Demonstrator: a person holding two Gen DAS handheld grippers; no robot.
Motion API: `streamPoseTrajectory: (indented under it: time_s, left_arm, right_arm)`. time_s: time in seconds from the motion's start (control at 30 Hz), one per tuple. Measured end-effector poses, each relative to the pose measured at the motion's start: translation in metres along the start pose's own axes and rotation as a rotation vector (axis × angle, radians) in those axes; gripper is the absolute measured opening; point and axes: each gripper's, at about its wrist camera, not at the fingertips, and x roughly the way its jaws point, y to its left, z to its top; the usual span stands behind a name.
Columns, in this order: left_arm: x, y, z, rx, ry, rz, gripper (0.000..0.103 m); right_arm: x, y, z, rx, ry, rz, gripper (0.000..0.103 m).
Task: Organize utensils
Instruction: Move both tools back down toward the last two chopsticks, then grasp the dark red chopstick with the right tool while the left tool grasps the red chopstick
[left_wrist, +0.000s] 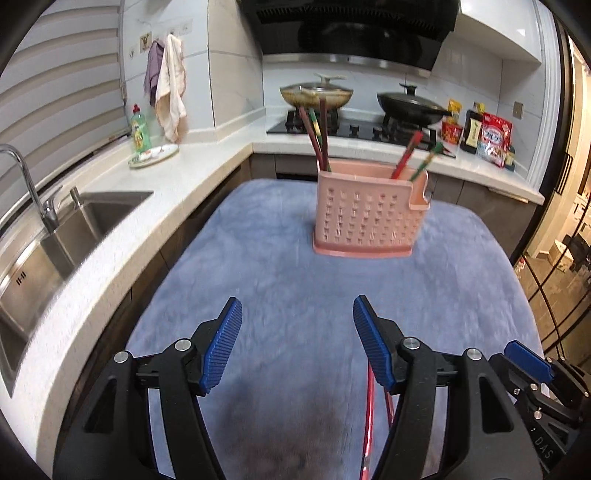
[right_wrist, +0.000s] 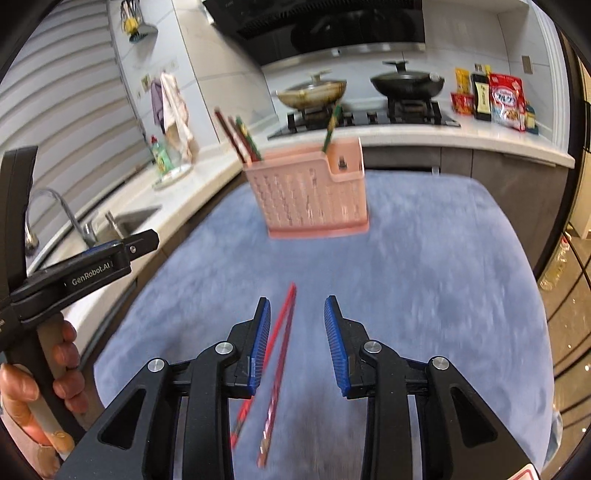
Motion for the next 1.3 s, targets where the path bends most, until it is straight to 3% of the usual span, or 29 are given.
streamPoseTrajectory:
  time_s: [0.37,0.83,1.17,1.3]
  left_arm:
    - [0.009,0.007,-0.064,0.003,0.122,-0.006,0.059]
    - [0.019,0.014,-0.103,0.005,0.207,-0.003,0.059]
    - [0.022,0.010,-0.111,0.016,0.227,-0.005,0.064]
    - [0.022,0.007,-0.115,0.025,0.238,-0.015,0.065]
  right_arm:
    - [0.021,0.015,-0.075,-0.012,0.144,0.001,0.030]
    - [0.042,0.038,-0.109,-0.056,0.216,0.017,0.030]
    - [0.049,0.025,-0.118,-0.036,0.235,-0.005,0.007]
    - [0.044,0.017,-0.118,-0.022,0.215,-0.035,0.007]
